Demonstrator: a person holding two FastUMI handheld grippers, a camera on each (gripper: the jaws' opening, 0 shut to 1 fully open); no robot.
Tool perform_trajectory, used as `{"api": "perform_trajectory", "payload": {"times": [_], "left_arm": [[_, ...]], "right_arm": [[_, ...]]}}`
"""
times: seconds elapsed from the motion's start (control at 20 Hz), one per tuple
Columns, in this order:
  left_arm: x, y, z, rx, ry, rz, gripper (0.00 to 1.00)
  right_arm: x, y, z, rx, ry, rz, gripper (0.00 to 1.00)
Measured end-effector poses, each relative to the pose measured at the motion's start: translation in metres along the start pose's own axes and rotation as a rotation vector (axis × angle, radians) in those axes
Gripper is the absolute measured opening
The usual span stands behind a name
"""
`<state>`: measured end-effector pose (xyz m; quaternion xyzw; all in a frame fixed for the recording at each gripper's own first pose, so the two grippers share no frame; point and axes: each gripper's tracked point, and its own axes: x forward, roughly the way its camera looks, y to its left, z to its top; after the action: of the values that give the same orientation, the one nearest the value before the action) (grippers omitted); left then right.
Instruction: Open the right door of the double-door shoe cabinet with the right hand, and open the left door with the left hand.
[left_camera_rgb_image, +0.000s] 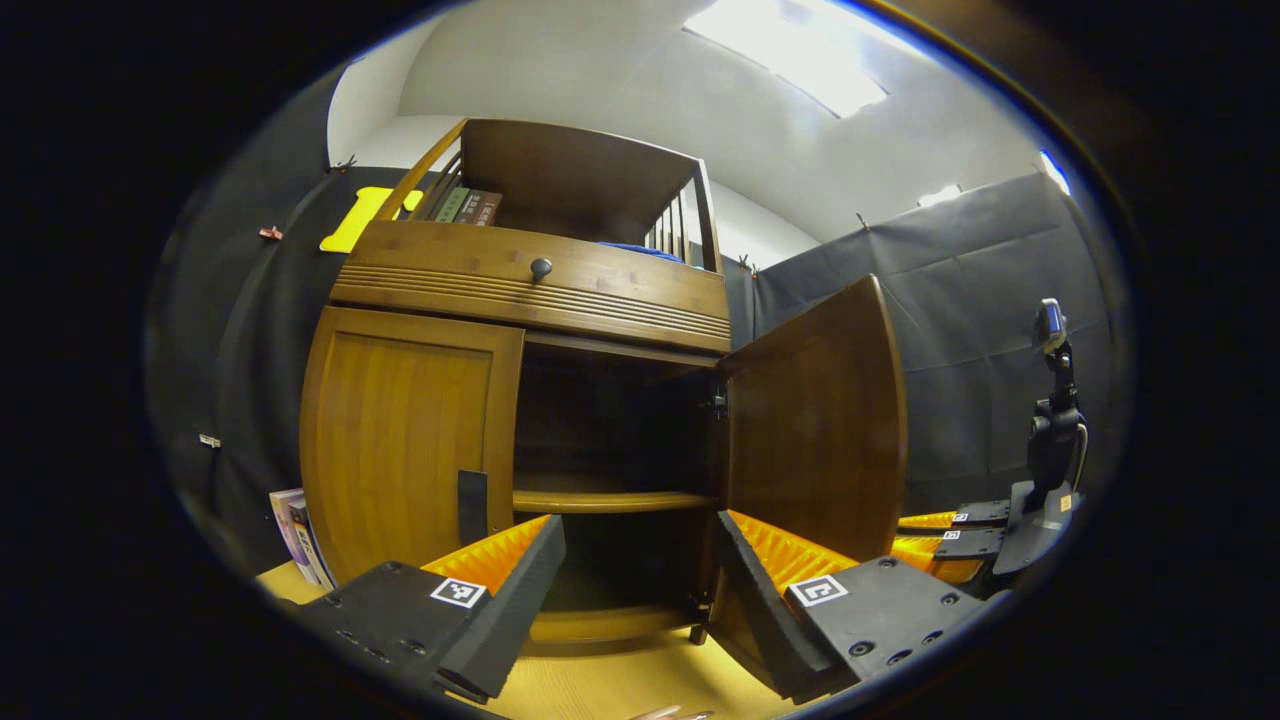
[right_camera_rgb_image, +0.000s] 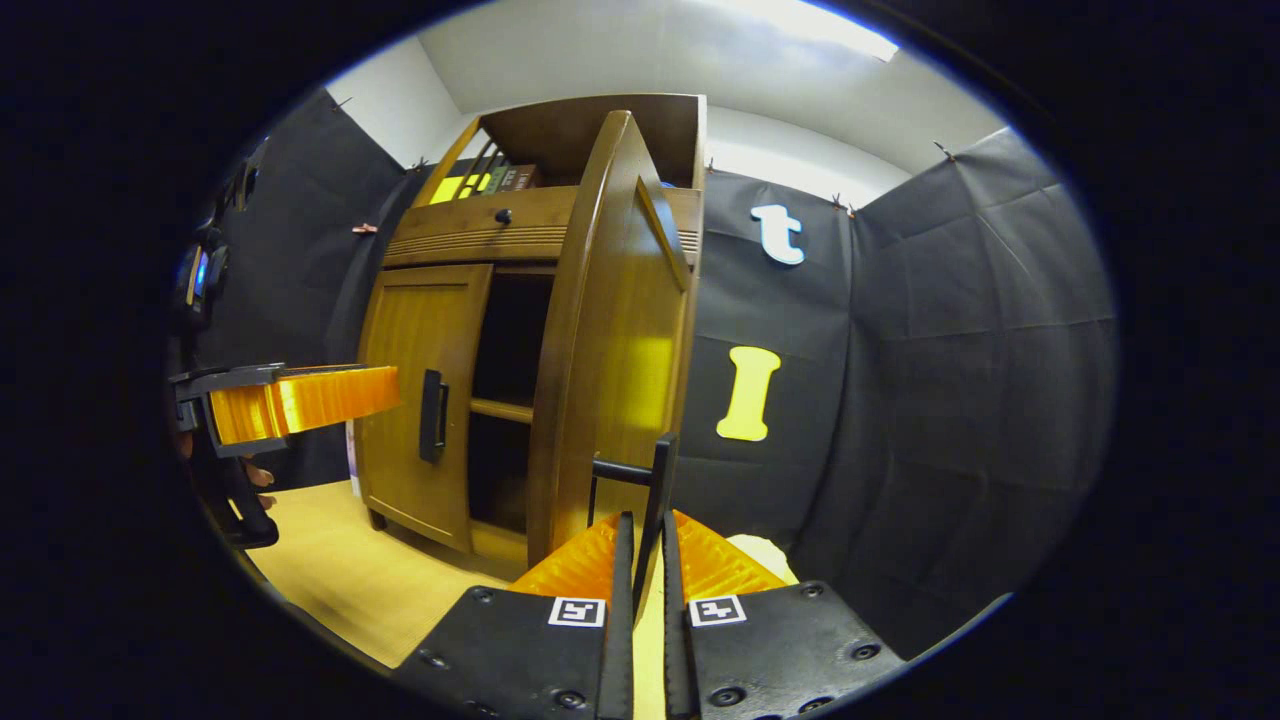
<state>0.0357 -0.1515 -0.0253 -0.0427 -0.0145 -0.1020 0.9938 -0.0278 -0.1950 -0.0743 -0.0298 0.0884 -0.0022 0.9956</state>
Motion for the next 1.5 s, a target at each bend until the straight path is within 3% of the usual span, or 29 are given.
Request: {"api": "perform_trajectory", "payload": {"times": [0.1, 0.15, 0.2, 0.25, 0.3, 0.45, 0.55, 0.7, 0.95, 1.0, 1.05, 1.2, 1.4, 1.45, 1.5], "left_arm": [[0.001, 0.001, 0.002, 0.006, -0.007, 0.013, 0.94], [0.003, 0.003, 0.001, 0.012, -0.008, 0.022, 0.94], [0.005, 0.002, 0.002, 0.018, -0.009, 0.027, 0.92], [0.007, 0.002, 0.002, 0.020, -0.009, 0.029, 0.94], [0.008, 0.002, 0.001, 0.016, -0.011, 0.028, 0.94], [0.007, 0.002, 0.001, -0.008, -0.032, 0.002, 0.95], [0.001, 0.020, 0.002, -0.027, -0.047, 0.025, 0.94], [0.000, 0.044, 0.005, -0.012, -0.053, 0.082, 0.94], [0.010, 0.074, -0.006, -0.022, -0.057, 0.132, 0.94], [0.013, 0.082, -0.012, -0.022, -0.050, 0.142, 0.94], [0.017, 0.090, -0.016, -0.006, -0.045, 0.158, 0.94], [0.034, 0.107, -0.022, 0.056, -0.038, 0.176, 0.94], [0.063, 0.127, -0.027, 0.078, -0.045, 0.193, 0.96], [0.068, 0.133, -0.029, 0.084, -0.051, 0.202, 0.92], [0.075, 0.137, -0.030, 0.094, -0.064, 0.210, 0.96]], "right_arm": [[-0.003, -0.012, -0.002, 0.014, 0.001, -0.021, 0.12], [-0.005, -0.017, -0.002, 0.019, 0.004, -0.024, 0.20], [-0.006, -0.020, -0.002, 0.020, 0.006, -0.028, 0.10], [-0.009, -0.025, -0.003, 0.014, 0.007, -0.035, 0.19], [-0.013, -0.031, -0.003, 0.002, 0.010, -0.046, 0.10], [-0.030, -0.049, 0.000, -0.028, 0.003, -0.093, 0.10], [-0.042, -0.050, 0.002, -0.010, 0.000, -0.096, 0.05], [-0.054, -0.050, 0.004, -0.048, -0.008, -0.126, 0.10], [-0.060, 0.007, 0.012, -0.030, -0.022, 0.022, 0.12], [-0.057, 0.015, 0.011, -0.031, -0.025, 0.054, 0.26], [-0.056, 0.020, 0.011, -0.031, -0.031, 0.068, 0.26], [-0.053, 0.029, 0.015, -0.009, -0.049, 0.096, 0.89], [-0.041, 0.049, 0.017, 0.014, -0.061, 0.155, 0.90], [-0.039, 0.052, 0.018, 0.013, -0.065, 0.163, 0.90], [-0.037, 0.052, 0.018, 0.013, -0.069, 0.170, 0.92]]}}
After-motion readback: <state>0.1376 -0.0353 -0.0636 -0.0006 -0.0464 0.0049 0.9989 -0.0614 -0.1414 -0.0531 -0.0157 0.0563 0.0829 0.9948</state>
